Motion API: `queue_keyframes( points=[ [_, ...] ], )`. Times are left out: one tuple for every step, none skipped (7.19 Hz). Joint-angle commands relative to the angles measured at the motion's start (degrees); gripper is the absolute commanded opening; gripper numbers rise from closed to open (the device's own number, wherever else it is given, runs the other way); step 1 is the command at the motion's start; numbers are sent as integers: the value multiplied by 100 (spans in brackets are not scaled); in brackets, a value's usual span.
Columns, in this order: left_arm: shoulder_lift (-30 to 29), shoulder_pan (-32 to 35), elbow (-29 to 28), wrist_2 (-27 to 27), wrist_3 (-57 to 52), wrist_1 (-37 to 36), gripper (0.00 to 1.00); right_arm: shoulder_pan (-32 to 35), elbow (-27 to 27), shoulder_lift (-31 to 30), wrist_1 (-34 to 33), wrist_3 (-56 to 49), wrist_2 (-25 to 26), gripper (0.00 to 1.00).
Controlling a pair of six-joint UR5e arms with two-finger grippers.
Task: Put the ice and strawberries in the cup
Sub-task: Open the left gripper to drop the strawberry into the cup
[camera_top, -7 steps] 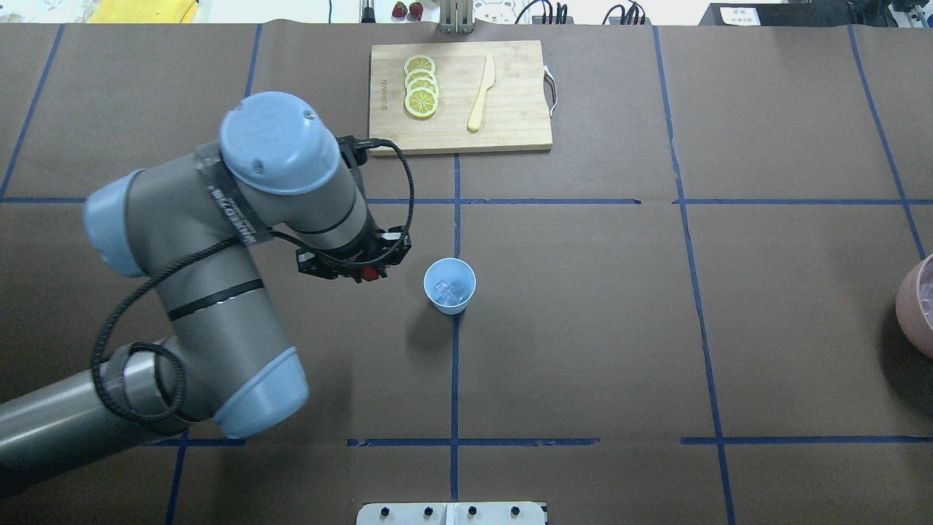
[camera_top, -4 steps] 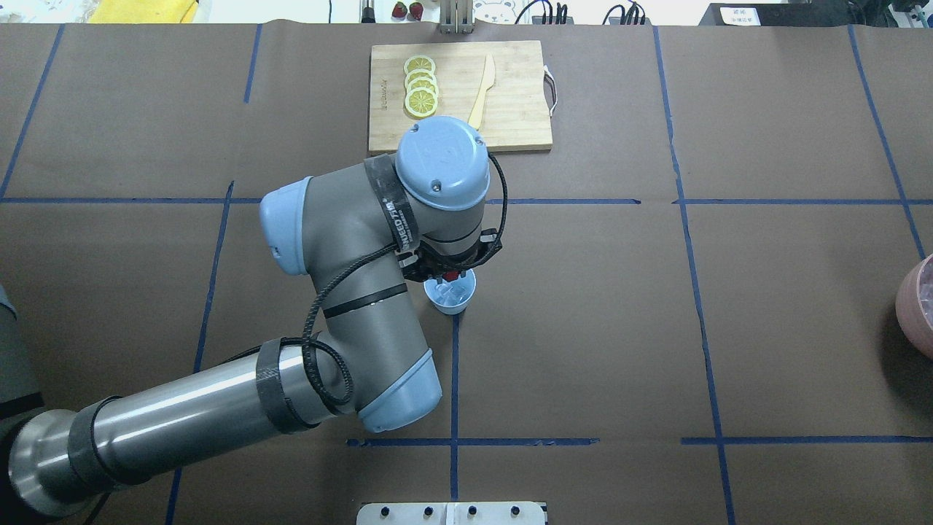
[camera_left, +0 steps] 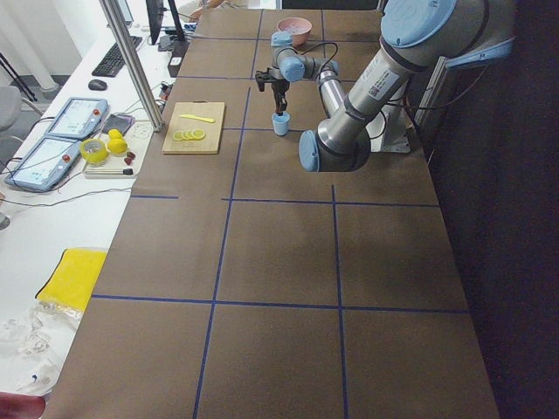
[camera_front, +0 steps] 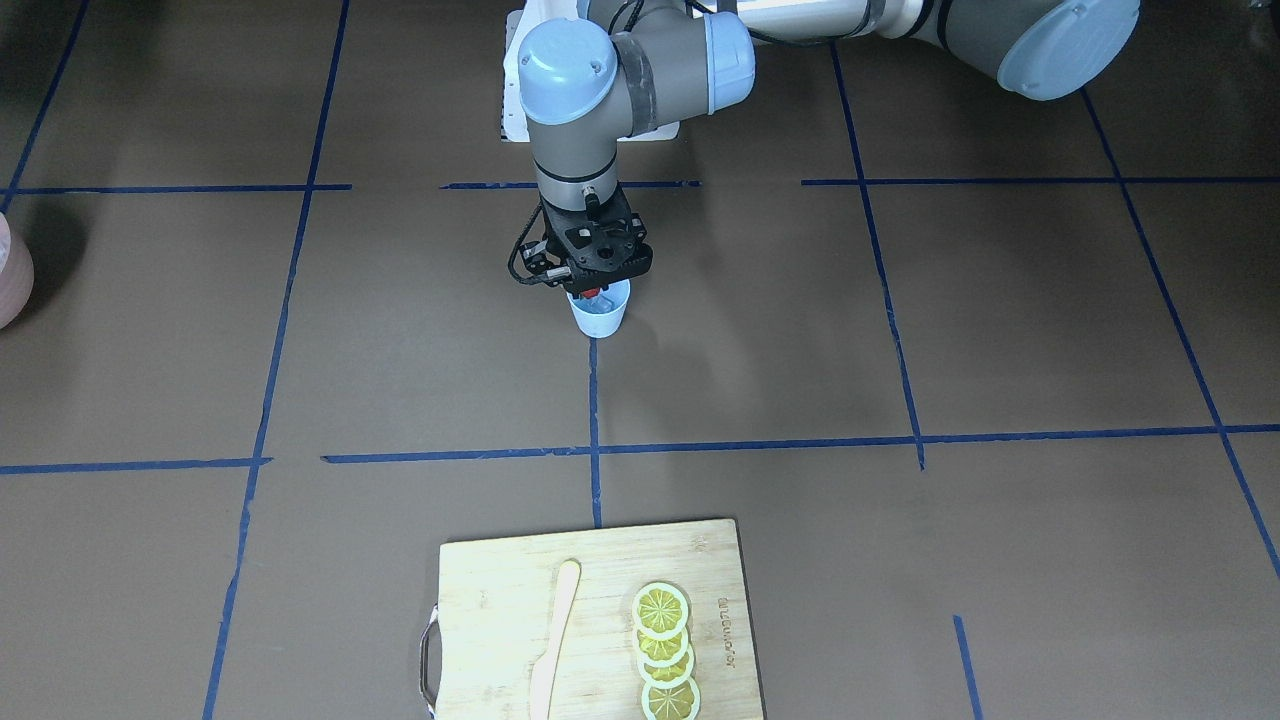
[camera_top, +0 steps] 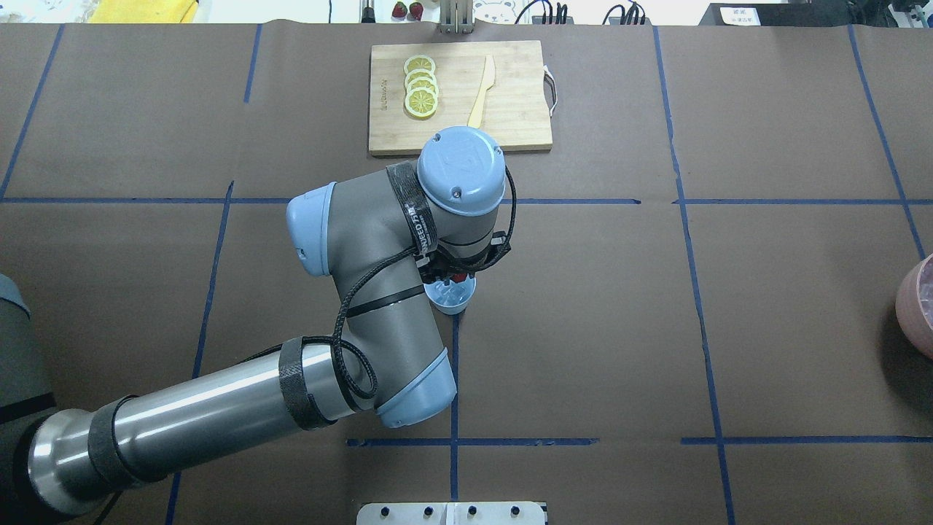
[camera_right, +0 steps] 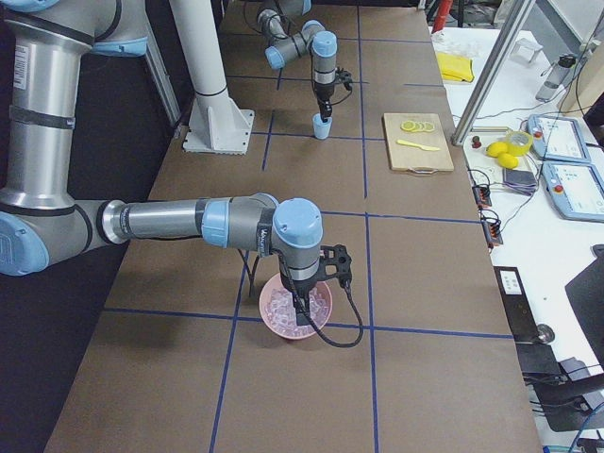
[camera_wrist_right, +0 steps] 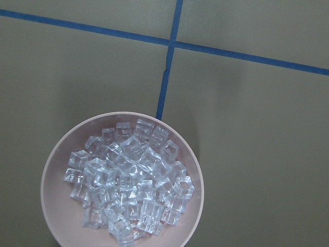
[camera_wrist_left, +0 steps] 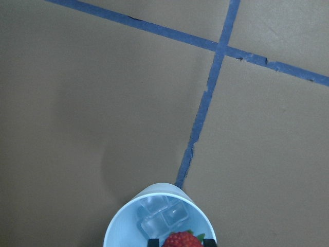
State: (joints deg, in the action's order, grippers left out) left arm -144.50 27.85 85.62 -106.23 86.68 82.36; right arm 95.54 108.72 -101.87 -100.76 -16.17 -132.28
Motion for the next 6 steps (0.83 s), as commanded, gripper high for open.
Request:
queue_keyframes(
  points=[
    [36,1,86,-3,-54,-9,100,0,0,0,-5,0,0,100],
    [36,9,121,-12,-63,-27,100,0,0,0,-5,0,-8,100],
    [210,62,400,-29,-507,-149,100,0,0,0,-5,9,-9,100],
    [838,158,1160,-29,-1147,-307,100,0,9,0,-5,9,-9,100],
    [1645,463,1924,-73,-2049,-369,100,0,0,0,-5,9,-9,100],
    [2132,962,2167,-482,-3050,-378,100,0,0,-9,-5,9,-9,100]
  ],
)
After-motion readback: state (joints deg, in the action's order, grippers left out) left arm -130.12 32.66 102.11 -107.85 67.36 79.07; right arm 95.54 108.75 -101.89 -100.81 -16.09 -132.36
